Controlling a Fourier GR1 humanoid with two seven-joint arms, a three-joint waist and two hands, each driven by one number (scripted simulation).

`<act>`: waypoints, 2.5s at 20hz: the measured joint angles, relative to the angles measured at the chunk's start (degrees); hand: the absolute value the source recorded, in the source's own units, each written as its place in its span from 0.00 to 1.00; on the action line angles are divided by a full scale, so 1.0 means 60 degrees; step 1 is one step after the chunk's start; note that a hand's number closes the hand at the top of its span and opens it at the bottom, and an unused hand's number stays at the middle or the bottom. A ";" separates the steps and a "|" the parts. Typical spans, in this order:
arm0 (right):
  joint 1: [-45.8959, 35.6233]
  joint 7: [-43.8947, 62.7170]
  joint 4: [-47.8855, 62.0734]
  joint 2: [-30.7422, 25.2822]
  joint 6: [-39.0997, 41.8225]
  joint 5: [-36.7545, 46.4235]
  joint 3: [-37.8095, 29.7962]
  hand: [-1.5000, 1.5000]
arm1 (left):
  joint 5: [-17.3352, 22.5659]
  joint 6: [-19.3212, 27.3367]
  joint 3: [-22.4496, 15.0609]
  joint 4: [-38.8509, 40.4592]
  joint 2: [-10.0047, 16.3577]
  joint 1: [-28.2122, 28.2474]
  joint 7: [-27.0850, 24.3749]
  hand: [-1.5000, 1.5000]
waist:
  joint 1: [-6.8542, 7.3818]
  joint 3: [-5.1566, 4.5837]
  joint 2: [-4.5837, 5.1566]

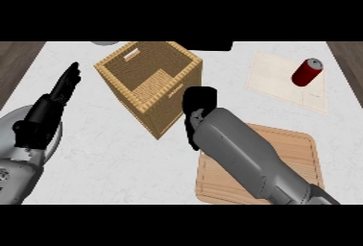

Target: Pick the squash from the cutting board and place it in the basket

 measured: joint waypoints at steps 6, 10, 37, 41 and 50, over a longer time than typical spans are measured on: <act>-0.0811 0.0269 0.0604 0.0030 0.1100 -0.0937 -0.0479 0.00 | -0.0103 0.0099 0.0037 -0.0031 -0.0126 0.0207 -0.0083 0.50 | -0.0203 0.0031 0.0011; -0.1136 0.0310 0.1052 -0.0003 0.1553 -0.1248 -0.0601 0.00 | -0.0098 0.0049 0.0171 0.0003 -0.0122 0.0203 -0.0075 0.50 | -0.0258 0.0041 0.0034; 0.1838 0.0433 -0.0623 -0.1000 0.2799 -0.0341 0.0014 0.00 | -0.0522 -0.0263 0.0752 -0.0219 -0.0393 0.0726 -0.0206 0.50 | -0.0451 0.0056 0.0041; 0.2233 0.0360 -0.1039 -0.1141 0.2907 0.0019 -0.0028 0.00 | -0.0581 -0.0389 0.0842 -0.0240 -0.0490 0.0701 -0.0194 0.50 | -0.0408 0.0057 0.0061; 0.3362 0.0293 -0.1990 -0.1174 0.2902 0.0890 -0.0370 0.00 | -0.0807 -0.0596 0.1030 -0.0533 -0.0719 0.0740 0.0037 0.50 | -0.0366 0.0059 0.0079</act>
